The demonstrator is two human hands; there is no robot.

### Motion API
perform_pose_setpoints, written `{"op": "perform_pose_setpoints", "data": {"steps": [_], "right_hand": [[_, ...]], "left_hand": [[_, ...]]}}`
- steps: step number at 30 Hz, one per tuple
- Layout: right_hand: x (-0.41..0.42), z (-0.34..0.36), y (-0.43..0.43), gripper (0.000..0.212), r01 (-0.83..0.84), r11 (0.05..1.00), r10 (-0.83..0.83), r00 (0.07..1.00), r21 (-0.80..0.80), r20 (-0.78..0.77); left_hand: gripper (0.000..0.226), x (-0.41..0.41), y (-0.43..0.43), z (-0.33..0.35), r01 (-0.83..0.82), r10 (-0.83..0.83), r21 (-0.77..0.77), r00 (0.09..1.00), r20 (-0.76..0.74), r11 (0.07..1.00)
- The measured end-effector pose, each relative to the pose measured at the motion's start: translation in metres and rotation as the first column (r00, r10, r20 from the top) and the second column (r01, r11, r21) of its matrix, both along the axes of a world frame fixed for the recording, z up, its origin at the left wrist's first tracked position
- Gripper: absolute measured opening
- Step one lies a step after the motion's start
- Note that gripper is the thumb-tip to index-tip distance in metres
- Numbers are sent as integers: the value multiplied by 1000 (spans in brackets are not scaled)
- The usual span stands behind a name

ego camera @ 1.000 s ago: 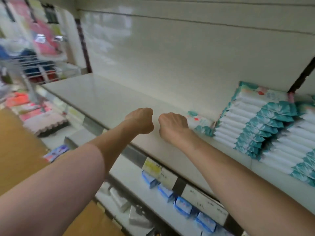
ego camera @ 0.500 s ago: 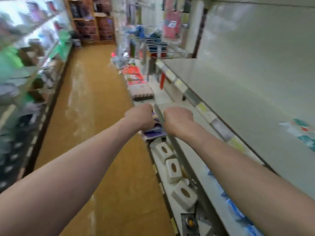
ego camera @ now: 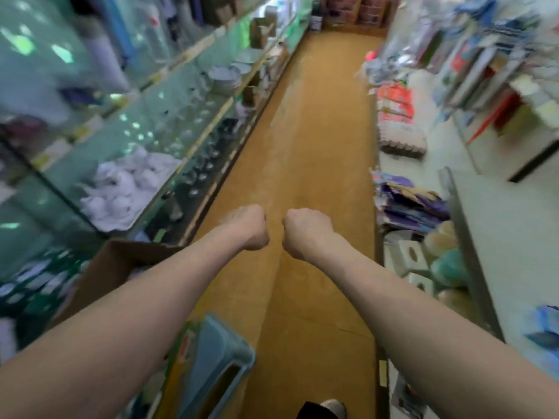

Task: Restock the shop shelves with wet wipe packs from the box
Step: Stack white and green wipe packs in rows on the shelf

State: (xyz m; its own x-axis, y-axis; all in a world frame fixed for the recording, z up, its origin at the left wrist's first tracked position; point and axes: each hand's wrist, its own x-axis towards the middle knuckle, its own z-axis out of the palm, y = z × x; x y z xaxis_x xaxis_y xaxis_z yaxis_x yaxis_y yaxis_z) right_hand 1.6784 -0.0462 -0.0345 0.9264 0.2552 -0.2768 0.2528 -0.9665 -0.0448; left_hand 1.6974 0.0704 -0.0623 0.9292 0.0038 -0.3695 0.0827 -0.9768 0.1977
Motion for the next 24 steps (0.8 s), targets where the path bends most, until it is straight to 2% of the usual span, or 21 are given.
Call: {"op": "perform_pose_setpoints", "data": {"steps": [6,11,14,19,24], "right_hand": [[-31,-34,107,9,-210,977,212,973,31,-89],[-49,-70,172,22,-335,941,339,927,55,-162],[-54,-90,199,21,-390,918,395,898,66,-192],[-46,-135,231,9,-486,874,475,841,27,-257],[-28,-196,249,13,-528,849,483,797,-28,-363]], "left_hand": [[32,-58,118,-29,-226,222,-14,967,-128,974],[52,-102,186,-63,-425,415,-3,886,-207,905],[54,-120,215,-83,-490,476,2,846,-242,872],[38,-147,251,-125,-602,563,-23,759,-326,798],[56,-170,267,-176,-723,657,-16,637,-403,691]]}}
